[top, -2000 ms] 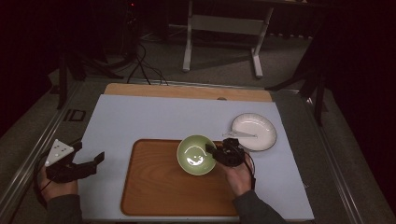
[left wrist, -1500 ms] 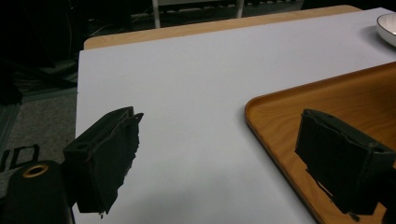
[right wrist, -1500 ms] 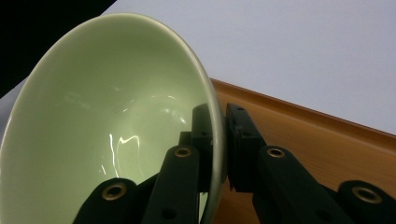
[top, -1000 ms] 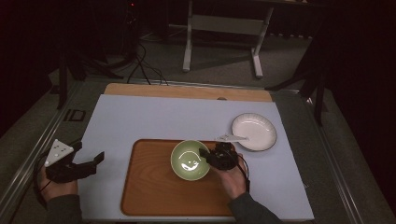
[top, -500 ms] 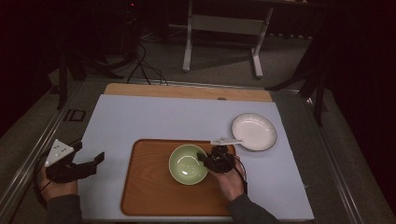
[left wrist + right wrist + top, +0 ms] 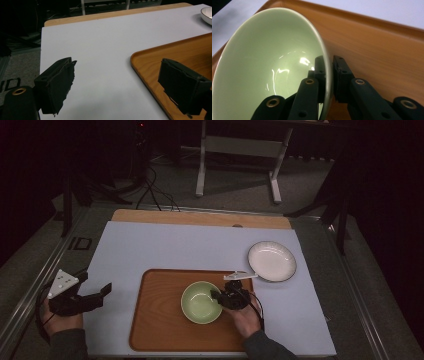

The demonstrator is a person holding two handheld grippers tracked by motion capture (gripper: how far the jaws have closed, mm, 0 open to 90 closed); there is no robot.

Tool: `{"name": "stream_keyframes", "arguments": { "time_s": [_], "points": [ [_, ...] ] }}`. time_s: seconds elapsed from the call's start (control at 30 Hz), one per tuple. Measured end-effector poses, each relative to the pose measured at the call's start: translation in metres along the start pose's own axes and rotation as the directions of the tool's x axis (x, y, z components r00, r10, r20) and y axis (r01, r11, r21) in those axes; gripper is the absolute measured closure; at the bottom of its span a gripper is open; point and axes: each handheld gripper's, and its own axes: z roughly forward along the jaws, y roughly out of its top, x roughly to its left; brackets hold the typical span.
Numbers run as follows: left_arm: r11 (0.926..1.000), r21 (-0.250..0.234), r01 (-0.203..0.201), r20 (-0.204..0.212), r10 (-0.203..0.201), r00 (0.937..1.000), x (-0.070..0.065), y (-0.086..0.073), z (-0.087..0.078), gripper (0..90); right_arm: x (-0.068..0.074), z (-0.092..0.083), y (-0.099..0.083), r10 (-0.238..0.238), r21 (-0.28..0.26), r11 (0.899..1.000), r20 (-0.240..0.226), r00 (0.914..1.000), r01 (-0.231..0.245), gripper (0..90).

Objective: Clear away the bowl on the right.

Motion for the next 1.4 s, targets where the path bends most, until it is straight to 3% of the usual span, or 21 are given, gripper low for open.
{"name": "stream_keyframes", "arguments": {
  "time_s": [0.57, 0.83, 1.1, 1.4],
  "points": [
    [1.0, 0.004, -0.002, -0.002, 0.002, 1.0, 0.0, 0.0, 0.0, 13.2, -0.005, 0.008, -0.005, 0.061, 0.084, 0.995, -0.084, 0.9946, -0.053, 81.0],
    [1.0, 0.004, -0.003, -0.003, 0.003, 1.0, 0.0, 0.0, 0.001, 13.2, -0.007, 0.005, -0.004, 0.067, 0.049, 0.997, -0.08, 0.9946, -0.063, 75.4],
    [1.0, 0.002, -0.001, -0.004, 0.001, 1.0, 0.0, 0.0, 0.0, 13.2, -0.005, -0.007, 0.001, -0.027, -0.011, 1.0, -0.041, 0.9988, 0.027, 62.9],
    [1.0, 0.004, -0.002, -0.006, 0.002, 1.0, 0.0, 0.0, 0.0, 13.2, -0.001, -0.026, 0.006, -0.109, -0.091, 0.99, 0.011, 0.994, 0.109, 56.6]
  ]
}}
